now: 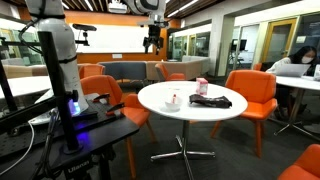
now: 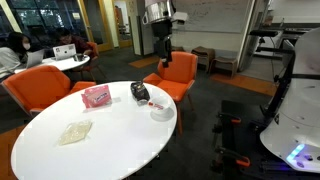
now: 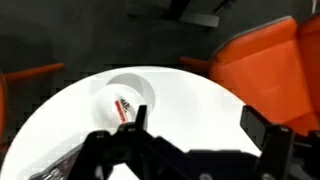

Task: Move the bowl to the left

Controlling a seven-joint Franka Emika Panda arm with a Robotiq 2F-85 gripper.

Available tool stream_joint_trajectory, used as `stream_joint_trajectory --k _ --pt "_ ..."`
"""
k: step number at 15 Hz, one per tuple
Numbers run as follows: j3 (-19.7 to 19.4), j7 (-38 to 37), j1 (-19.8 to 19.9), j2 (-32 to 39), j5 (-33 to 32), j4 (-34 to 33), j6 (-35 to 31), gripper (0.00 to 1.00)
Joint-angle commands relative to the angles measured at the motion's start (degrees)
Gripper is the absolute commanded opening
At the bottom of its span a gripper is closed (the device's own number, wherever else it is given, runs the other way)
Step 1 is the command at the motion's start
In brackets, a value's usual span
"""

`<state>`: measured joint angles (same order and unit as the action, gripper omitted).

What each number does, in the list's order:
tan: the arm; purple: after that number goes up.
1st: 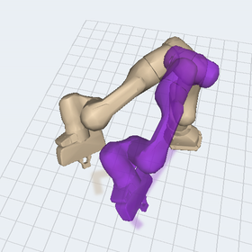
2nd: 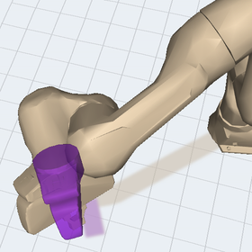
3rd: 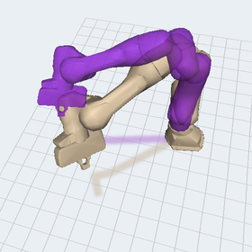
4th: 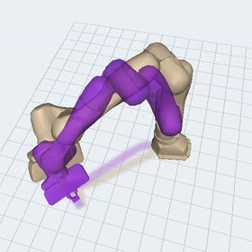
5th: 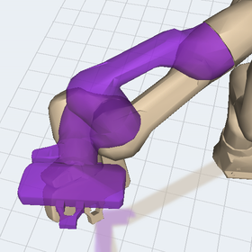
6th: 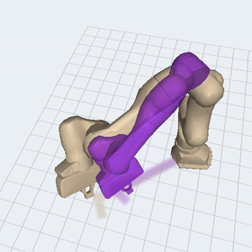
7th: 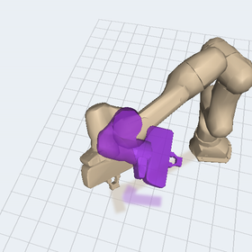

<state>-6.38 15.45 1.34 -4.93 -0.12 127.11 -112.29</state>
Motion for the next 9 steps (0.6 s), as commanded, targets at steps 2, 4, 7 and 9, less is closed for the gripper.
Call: stream_joint_trajectory --k 2,4,7,9 --pt "0.9 -3.4 1.3 11.6 -5.1 0.0 -12.9 1.00" --pt "0.5 -6.9 1.0 18.2 -9.9 -1.3 -16.4 1.00" --pt "-0.6 -13.6 -0.3 26.3 -17.1 -3.6 -20.1 1.00" --pt "-0.9 -15.8 -0.8 31.0 -20.2 -6.0 -20.1 1.00"
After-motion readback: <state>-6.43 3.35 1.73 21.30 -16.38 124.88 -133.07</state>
